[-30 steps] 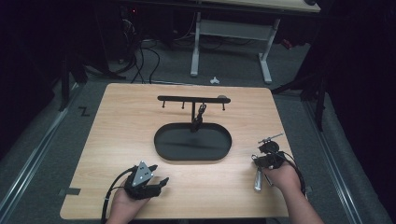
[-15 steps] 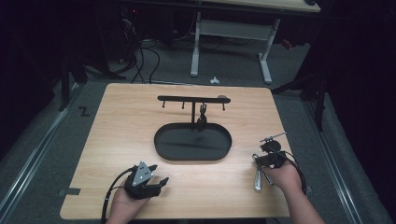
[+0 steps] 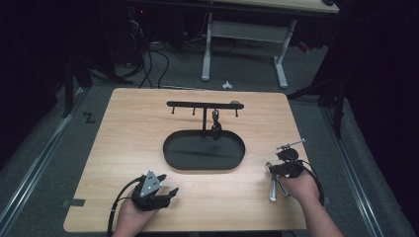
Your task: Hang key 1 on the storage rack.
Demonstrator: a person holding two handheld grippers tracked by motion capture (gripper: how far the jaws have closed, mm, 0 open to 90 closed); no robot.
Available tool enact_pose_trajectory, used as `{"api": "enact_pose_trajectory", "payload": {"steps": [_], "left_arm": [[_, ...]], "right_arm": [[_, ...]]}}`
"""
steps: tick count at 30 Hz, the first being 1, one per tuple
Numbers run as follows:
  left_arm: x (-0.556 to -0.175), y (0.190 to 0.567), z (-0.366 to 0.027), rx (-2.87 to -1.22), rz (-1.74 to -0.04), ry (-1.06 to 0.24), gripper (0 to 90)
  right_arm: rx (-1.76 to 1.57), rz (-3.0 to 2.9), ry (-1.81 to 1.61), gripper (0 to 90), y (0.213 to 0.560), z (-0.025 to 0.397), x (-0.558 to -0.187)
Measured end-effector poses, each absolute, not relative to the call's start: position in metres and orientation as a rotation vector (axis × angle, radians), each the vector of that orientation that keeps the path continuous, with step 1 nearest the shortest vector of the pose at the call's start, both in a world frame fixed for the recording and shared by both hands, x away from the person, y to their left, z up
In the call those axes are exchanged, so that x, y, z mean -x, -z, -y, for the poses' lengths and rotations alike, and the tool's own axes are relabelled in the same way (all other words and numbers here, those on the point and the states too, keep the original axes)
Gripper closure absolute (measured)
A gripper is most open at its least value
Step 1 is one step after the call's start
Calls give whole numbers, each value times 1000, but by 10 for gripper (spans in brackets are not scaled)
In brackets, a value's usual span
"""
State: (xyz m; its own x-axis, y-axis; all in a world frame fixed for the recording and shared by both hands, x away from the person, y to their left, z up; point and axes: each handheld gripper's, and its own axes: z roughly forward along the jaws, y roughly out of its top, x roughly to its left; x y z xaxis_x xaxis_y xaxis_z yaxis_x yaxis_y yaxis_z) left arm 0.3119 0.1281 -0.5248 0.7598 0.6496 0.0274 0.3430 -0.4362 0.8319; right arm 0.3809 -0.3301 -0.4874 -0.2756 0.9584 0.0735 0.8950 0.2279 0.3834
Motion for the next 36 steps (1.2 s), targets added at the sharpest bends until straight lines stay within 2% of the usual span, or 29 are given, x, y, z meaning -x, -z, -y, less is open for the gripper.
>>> {"api": "enact_pose_trajectory", "payload": {"steps": [12,34,36], "left_arm": [[-312,525,-127,-2058,-743,-437,354],[-311,523,-127,-2055,-739,-442,355],[-311,523,-127,-2054,-739,-444,355]], "right_arm": [[-1698,-2356,-535,755,472,325,-374],[-1556,-2368,-575,755,415,305,-360],[-1533,-2355,-598,869,410,303,-359]]}}
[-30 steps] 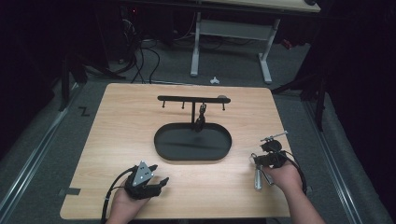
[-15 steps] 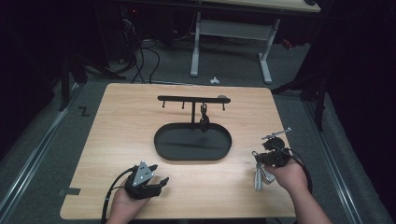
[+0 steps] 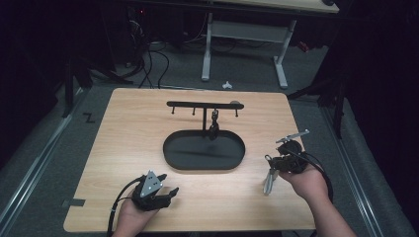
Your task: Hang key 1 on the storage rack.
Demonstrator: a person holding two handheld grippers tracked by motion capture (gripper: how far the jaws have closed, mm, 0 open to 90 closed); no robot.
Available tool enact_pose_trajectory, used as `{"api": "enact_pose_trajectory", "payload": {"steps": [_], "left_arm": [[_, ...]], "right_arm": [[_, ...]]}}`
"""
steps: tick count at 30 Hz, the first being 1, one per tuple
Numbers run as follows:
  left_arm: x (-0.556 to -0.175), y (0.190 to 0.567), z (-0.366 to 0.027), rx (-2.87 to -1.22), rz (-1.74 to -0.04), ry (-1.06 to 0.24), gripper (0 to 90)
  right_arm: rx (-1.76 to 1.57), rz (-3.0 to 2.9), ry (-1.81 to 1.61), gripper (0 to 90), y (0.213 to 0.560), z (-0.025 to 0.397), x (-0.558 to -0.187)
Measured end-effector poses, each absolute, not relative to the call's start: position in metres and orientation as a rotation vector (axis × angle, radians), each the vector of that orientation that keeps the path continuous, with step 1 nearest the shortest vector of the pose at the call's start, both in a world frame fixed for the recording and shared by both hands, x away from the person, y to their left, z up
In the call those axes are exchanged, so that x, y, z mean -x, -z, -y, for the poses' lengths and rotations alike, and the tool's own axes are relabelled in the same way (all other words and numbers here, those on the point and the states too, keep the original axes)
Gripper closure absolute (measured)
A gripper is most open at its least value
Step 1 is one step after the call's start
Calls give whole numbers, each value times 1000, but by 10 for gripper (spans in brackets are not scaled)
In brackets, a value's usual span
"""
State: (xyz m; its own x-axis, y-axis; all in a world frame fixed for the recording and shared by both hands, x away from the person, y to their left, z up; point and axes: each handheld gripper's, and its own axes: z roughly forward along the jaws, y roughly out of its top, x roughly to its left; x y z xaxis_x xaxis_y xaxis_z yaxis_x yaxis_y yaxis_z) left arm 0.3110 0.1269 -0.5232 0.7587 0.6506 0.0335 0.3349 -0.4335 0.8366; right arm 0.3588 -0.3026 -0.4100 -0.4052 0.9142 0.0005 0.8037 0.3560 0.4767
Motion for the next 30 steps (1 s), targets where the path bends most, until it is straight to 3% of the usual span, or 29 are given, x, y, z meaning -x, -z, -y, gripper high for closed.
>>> {"api": "enact_pose_trajectory", "payload": {"steps": [23,30], "left_arm": [[-311,523,-127,-2058,-738,-445,355],[-311,523,-127,-2058,-738,-446,355]], "right_arm": [[-1492,-2387,-561,871,407,291,-363],[-1511,-2427,-515,870,427,290,-364]]}}
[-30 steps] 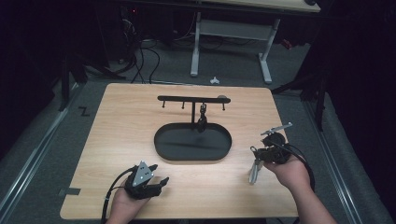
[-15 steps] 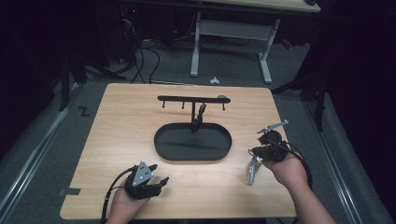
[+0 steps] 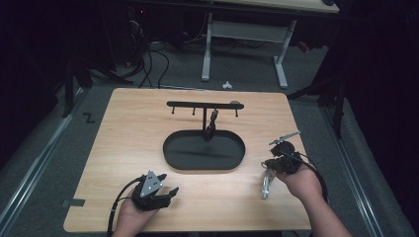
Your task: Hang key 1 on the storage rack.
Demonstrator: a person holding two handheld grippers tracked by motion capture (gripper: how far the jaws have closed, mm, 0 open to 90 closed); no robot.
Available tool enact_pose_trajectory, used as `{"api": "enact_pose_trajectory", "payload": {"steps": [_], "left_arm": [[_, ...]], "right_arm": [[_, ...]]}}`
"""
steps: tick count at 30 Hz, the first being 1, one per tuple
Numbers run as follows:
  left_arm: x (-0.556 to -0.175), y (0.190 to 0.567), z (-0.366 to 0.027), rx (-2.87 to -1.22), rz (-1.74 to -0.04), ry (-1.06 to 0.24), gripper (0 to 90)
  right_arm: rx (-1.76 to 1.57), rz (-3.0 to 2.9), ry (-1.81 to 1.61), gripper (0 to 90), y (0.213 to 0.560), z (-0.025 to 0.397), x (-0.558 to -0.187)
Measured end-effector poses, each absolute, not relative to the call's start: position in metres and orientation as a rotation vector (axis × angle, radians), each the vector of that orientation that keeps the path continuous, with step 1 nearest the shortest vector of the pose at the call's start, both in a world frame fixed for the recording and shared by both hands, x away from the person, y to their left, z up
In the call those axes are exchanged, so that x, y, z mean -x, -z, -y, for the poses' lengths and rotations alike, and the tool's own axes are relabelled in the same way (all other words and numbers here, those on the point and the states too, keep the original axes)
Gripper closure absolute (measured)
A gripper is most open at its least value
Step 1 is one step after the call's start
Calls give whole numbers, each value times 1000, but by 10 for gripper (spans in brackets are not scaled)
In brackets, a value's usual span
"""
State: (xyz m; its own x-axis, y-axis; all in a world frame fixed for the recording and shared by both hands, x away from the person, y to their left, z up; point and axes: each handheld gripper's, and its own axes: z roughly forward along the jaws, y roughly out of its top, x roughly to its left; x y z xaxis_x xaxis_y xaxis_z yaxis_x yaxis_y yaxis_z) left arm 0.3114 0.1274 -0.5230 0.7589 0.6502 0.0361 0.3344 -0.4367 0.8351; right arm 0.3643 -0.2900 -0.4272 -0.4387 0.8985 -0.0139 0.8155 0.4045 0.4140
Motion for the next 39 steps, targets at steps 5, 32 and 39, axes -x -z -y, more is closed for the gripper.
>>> {"api": "enact_pose_trajectory", "payload": {"steps": [5,32,39], "left_arm": [[-311,523,-127,-2062,-737,-445,354],[-312,523,-128,-2066,-737,-447,355],[-312,523,-128,-2065,-736,-445,355]], "right_arm": [[-1527,-2484,-447,870,456,285,-365],[-1462,-2515,-318,872,485,272,-367],[-1508,-2488,-436,872,452,279,-368]]}}
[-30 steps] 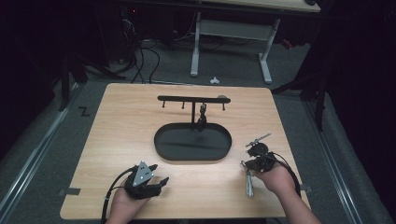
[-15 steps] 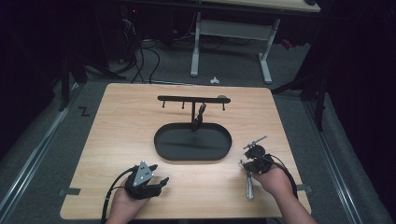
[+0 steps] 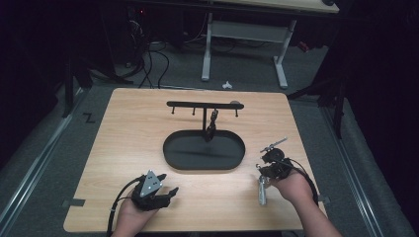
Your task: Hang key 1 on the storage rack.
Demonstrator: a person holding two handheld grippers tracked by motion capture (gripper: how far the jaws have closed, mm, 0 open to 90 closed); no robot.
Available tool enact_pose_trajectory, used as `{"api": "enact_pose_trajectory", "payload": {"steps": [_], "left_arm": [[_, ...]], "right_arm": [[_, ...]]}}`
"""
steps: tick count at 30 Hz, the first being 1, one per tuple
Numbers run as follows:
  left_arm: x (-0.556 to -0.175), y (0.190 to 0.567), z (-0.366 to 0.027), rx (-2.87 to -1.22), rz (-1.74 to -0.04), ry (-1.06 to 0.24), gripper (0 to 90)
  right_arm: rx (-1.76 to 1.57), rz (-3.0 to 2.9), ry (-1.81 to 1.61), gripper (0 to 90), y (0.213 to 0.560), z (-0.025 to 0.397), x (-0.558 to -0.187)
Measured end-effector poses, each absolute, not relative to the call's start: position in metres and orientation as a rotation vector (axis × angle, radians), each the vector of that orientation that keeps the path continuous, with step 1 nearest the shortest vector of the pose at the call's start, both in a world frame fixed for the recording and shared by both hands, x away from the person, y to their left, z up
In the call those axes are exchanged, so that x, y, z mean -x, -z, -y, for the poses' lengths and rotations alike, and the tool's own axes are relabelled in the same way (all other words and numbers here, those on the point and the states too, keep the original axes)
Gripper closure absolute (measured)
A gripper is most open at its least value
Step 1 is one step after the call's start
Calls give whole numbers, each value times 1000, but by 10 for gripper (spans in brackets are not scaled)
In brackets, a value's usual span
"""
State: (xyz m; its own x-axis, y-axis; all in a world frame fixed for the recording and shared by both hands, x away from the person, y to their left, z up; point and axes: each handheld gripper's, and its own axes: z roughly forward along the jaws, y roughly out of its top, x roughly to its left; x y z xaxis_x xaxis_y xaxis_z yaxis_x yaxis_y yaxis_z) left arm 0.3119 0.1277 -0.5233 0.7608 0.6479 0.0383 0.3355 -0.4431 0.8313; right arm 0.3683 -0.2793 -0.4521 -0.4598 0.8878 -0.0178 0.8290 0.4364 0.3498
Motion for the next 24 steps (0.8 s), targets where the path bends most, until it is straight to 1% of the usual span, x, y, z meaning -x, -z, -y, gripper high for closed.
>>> {"api": "enact_pose_trajectory", "payload": {"steps": [8,12,16,24], "left_arm": [[-312,523,-128,-2059,-738,-448,355],[-312,523,-128,-2058,-738,-447,355],[-311,523,-129,-2056,-740,-446,355],[-311,523,-132,-2051,-752,-448,355]], "right_arm": [[-1470,-2433,-529,871,401,280,-370],[-1456,-2410,-570,871,383,279,-371],[-1438,-2396,-599,871,369,276,-372],[-1415,-2387,-621,871,355,269,-379]]}}
